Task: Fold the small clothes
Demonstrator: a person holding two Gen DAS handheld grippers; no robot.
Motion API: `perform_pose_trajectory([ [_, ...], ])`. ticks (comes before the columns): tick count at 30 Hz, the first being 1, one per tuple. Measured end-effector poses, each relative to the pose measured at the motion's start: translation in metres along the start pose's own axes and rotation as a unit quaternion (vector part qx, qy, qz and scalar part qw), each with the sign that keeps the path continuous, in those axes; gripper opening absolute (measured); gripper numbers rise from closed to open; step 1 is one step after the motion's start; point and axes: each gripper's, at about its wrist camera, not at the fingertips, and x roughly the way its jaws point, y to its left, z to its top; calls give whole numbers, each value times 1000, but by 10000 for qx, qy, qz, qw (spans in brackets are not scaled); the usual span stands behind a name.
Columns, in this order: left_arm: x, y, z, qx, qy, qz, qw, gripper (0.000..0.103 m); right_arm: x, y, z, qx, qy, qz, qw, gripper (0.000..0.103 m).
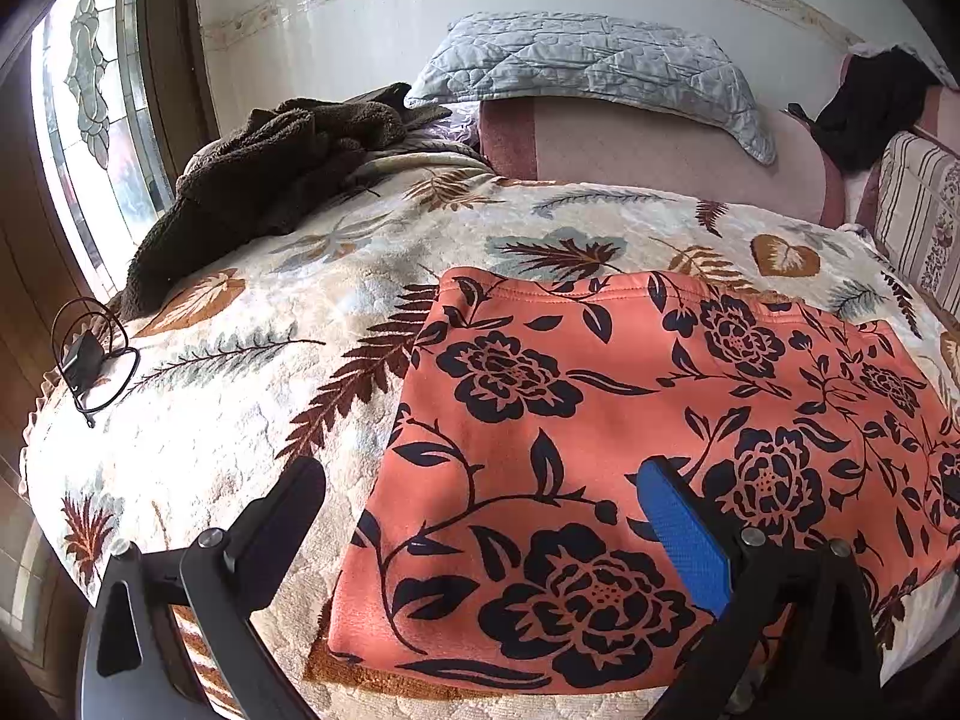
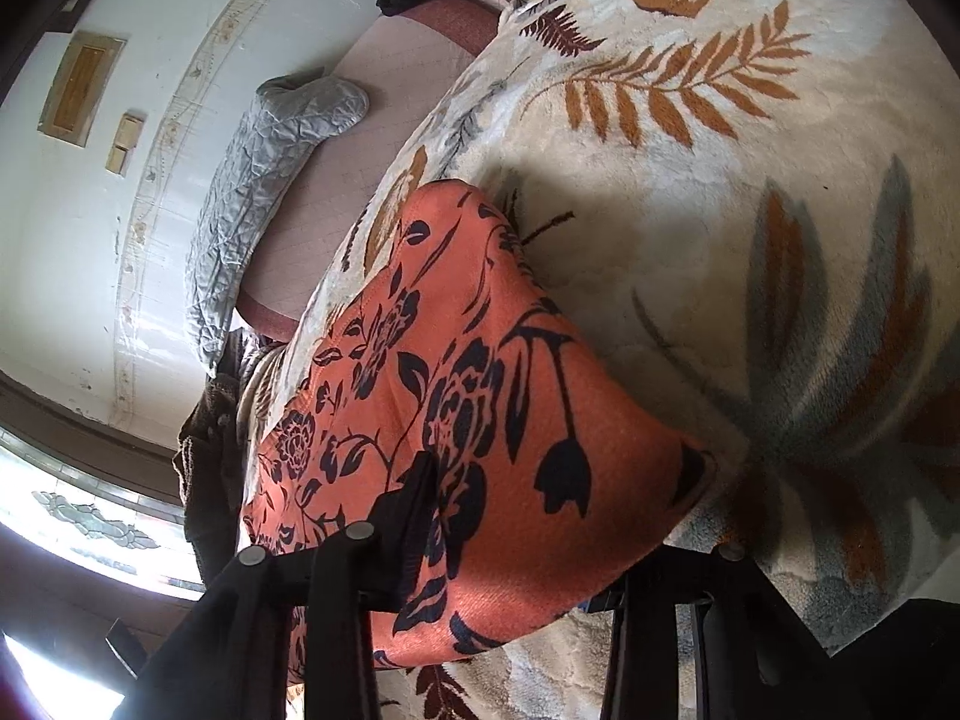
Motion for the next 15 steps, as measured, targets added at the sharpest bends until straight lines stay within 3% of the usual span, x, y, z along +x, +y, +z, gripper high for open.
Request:
perform_pose_trajectory([
  [7,-2,2,3,-96,-34,-89,9999,103,-1,4,-2,-138,-48,6,9999,38],
  [11,-4,1,4,-82,-66,-126,9999,103,-4,17,-4,-479,-127,-128,9987,27],
  [15,-5,3,5,-117,-80,-140,9998,103,-9,34,-4,-799,-243,-288,9961,24],
])
